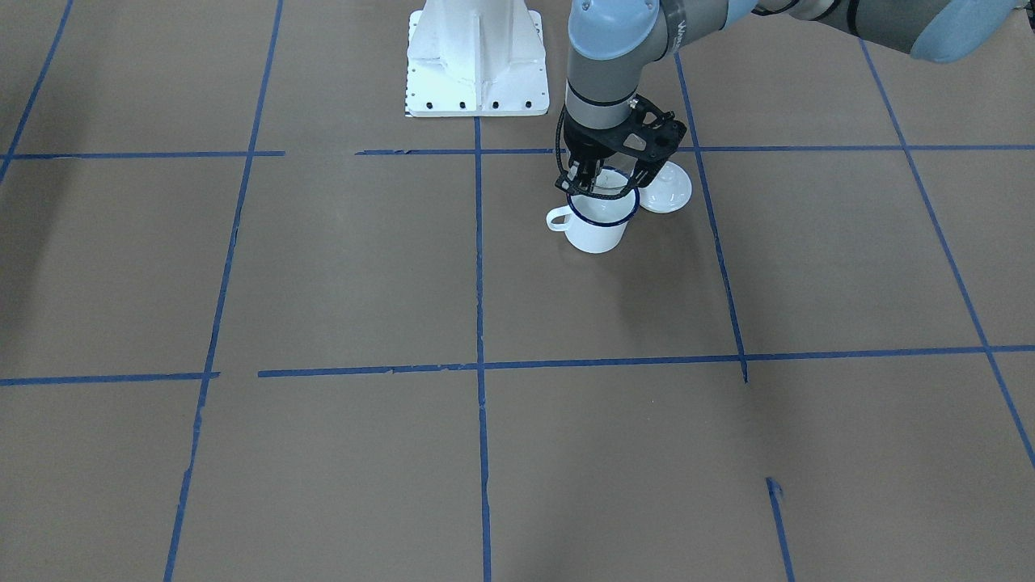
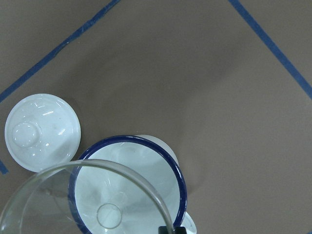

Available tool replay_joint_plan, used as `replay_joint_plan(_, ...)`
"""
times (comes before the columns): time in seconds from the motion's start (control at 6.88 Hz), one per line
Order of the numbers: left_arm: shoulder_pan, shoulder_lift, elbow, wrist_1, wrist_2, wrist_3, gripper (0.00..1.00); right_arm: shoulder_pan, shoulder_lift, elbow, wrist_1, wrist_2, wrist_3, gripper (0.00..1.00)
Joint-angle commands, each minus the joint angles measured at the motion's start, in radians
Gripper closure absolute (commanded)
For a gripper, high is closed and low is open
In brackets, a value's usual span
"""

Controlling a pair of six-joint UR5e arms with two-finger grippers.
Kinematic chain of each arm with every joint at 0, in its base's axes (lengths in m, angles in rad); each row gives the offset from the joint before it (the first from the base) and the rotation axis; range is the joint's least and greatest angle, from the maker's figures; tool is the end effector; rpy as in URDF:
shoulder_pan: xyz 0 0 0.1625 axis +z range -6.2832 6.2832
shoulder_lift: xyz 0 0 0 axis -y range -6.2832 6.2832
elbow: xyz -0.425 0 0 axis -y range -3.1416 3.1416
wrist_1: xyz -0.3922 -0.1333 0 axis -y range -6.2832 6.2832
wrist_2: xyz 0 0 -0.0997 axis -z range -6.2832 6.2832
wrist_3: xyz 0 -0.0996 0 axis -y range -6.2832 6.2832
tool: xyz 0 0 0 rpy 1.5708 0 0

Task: Place funnel on cup
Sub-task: 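Lift the funnel and carry it over the open mug, then lower the funnel into the mug mouth with the left gripper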

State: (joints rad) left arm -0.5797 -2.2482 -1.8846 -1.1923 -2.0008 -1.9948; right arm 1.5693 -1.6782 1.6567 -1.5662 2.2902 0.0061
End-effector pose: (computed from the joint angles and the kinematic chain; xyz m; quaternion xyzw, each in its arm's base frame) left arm 0.4641 -0.4136 0.1822 -0.1799 0.3096 -0.3917 0.8476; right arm 0.0670 -0.4451 0.6701 -0.0092 -0.3520 0.0051 0.9360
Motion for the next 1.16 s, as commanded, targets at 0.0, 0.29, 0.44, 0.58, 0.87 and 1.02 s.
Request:
replay_joint_plan(0.0, 0.003, -0.001, 0.001, -0.009, 0.005, 0.049, 1.00, 0.000, 0.000, 0.000, 0.000, 0.000, 0.000, 0.00)
replay_joint_plan(0.29, 0.001, 0.001, 0.004, -0.022, 0.040, 0.054, 1.00, 0.000, 0.000, 0.000, 0.000, 0.000, 0.000, 0.00)
replay_joint_plan(0.44, 0.001, 0.001, 0.025, -0.041, 0.042, 0.059, 1.00, 0.000, 0.000, 0.000, 0.000, 0.000, 0.000, 0.00)
replay_joint_plan(0.58, 0.001, 0.002, 0.053, -0.068, 0.042, 0.073, 1.00, 0.000, 0.000, 0.000, 0.000, 0.000, 0.000, 0.00)
replay_joint_plan(0.87, 0.001, 0.012, 0.059, -0.070, 0.040, 0.076, 1.00, 0.000, 0.000, 0.000, 0.000, 0.000, 0.000, 0.00)
replay_joint_plan(1.02, 0.003, 0.018, 0.058, -0.076, 0.042, 0.076, 1.00, 0.000, 0.000, 0.000, 0.000, 0.000, 0.000, 0.00)
